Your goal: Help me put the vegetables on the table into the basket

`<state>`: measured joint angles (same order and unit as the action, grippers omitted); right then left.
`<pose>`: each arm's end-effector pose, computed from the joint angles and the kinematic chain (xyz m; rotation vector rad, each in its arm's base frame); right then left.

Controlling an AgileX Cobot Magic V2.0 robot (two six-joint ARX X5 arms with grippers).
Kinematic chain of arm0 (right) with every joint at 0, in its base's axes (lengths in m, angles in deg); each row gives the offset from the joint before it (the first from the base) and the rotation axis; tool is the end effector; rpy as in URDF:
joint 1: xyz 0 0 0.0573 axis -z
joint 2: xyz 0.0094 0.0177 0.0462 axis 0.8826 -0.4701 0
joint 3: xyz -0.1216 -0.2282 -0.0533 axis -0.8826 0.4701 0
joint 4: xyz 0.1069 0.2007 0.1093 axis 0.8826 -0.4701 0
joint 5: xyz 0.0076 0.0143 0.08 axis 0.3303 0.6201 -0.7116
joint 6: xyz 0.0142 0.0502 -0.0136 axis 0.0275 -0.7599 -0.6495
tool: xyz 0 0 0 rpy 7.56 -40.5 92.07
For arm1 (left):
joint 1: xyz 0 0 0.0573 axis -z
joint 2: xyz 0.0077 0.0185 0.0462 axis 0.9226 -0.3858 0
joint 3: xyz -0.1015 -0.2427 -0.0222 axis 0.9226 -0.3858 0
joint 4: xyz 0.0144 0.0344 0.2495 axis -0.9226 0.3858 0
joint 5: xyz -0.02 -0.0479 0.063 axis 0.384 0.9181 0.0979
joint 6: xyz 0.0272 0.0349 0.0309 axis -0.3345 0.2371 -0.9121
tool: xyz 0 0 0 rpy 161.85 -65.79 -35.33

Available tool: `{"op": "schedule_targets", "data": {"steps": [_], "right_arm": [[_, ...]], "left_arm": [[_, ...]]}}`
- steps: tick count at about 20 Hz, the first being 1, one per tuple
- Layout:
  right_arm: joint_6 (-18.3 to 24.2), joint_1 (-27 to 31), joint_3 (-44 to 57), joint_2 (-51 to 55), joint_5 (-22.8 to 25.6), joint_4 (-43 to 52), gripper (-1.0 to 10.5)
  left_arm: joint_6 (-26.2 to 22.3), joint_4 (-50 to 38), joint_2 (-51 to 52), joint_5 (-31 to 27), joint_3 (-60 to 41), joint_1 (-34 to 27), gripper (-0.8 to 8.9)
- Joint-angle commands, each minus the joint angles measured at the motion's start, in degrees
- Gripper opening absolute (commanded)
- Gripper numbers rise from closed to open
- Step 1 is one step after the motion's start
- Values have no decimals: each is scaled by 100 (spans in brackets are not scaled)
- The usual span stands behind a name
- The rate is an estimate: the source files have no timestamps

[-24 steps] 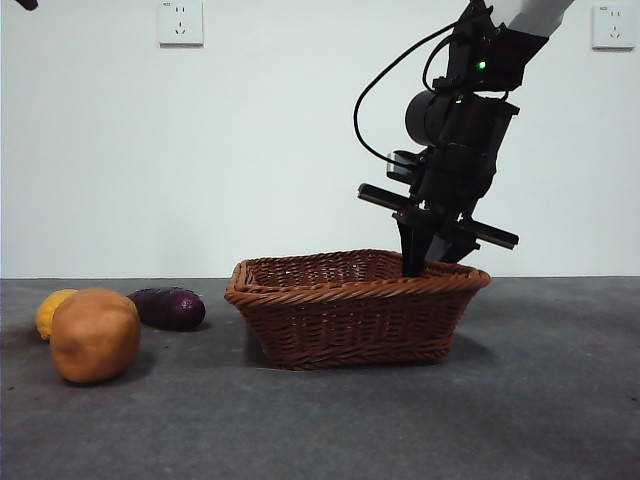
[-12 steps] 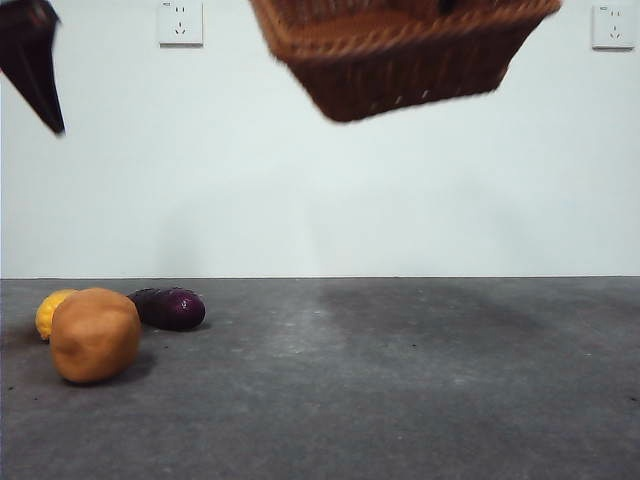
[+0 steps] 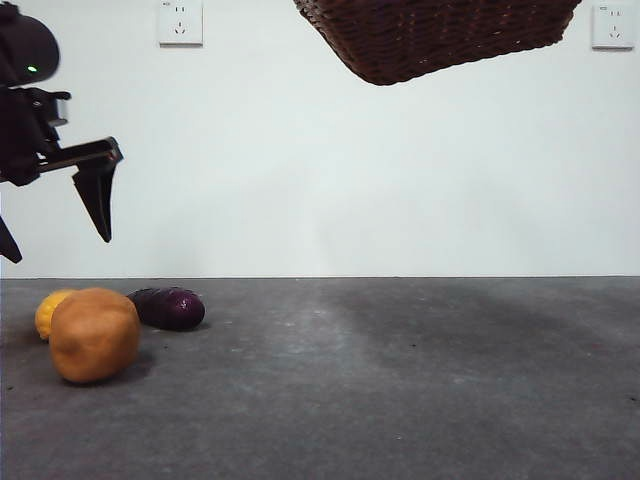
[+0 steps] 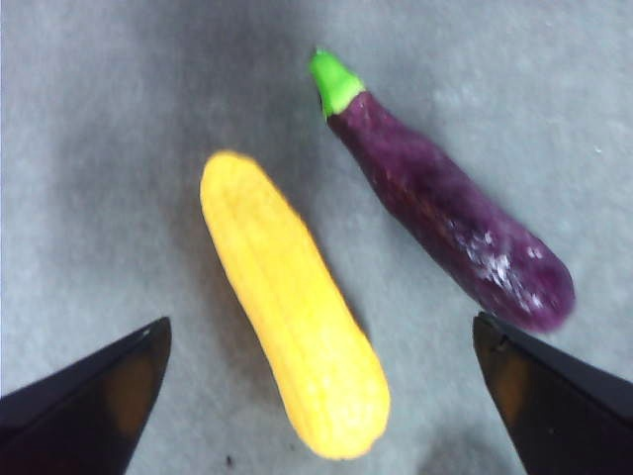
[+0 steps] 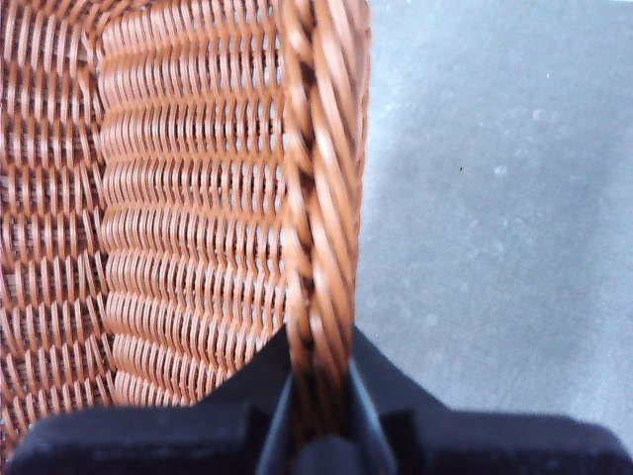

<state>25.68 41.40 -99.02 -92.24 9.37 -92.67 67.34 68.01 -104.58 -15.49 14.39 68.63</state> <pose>0.2429 0.0982 0.4361 -0.0070 0.7406 0.5446 0.3584 -0.0124 0.2399 -0.2101 1.1019 -0.0588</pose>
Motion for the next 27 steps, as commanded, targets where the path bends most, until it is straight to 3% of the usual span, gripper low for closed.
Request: {"op": "schedule_targets", "data": {"steps": [1,18,19,21,23,25,27], "right_arm": [[-15,-7,15,61,-44,111,-12],[175,-7,15,61,-44,129,-12],[177,-7,15,61,-44,127,-12],[184,-7,15,61,-44,127,-12],[221,-7,15,61,-44,109,-12],[221,-7,15,61,-44,94,-12],[221,-7,15,61,-44,81,-12]], "left_arm": [[105,289,-348,-223,293,66,657],[699,426,-1287,-739,433,350,653],[699,391,-1287,-813,433,382,598],[695,382,-1287,-807,433,391,336],[651,393,-1287,-728,433,400,135],[654,385,-1287,-610,433,400,23],[656,369,-1287,-595,433,400,18]]}}
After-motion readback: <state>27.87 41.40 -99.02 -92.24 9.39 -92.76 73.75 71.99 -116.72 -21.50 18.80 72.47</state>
